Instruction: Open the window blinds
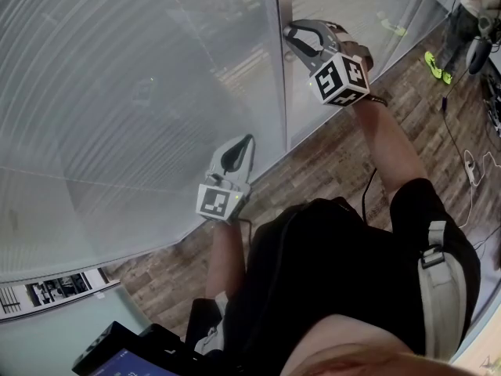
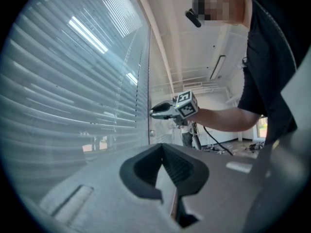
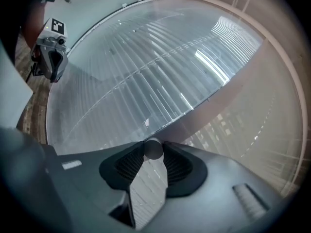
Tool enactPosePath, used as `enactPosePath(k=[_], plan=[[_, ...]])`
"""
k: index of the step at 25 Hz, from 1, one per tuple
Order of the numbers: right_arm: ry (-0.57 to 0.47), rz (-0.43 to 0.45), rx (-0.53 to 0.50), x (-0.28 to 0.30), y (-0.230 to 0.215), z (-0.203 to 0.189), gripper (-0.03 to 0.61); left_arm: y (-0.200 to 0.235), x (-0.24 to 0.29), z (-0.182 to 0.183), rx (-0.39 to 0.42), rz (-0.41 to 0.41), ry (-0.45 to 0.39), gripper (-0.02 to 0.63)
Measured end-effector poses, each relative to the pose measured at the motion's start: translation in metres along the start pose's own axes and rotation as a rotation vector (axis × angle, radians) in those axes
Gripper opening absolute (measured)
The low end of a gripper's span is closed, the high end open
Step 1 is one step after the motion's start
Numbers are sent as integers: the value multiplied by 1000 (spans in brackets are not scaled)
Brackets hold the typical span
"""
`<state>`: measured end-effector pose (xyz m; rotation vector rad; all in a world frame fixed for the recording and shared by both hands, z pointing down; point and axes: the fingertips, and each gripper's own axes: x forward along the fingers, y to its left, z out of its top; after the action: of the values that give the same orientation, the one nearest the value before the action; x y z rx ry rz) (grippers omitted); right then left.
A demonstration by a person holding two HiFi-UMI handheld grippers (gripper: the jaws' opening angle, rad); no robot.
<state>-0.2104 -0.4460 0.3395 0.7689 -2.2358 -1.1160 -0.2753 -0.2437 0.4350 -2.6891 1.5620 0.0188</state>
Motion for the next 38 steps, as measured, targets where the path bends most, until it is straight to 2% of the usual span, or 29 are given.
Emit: enactPosePath(k=[6,12,16,22,30,35,38], plan=[[-41,19,175,1,-3,0,123,3,2,0,3,3,-1,3],[-110,51,418,1,-3,-2,123,2,2,-3,-10,0,6,3],[-118,61,552,0,-7,-2,123,1,2,-6,-21,-5,15,3],[-131,62,667,-4,-9,-1,123,3,1,-6,-21,-7,0,3],[-198,76,879,-9,-11,-4,123,0,2,-7,-31,-17,19,3],[-212,73,983,-13,-13,-3,123,1,3,-2,-15,-22,-19,3],[-234,83,1063,-14,-15,-2,123,0,2,-4,-32,-20,10,3]])
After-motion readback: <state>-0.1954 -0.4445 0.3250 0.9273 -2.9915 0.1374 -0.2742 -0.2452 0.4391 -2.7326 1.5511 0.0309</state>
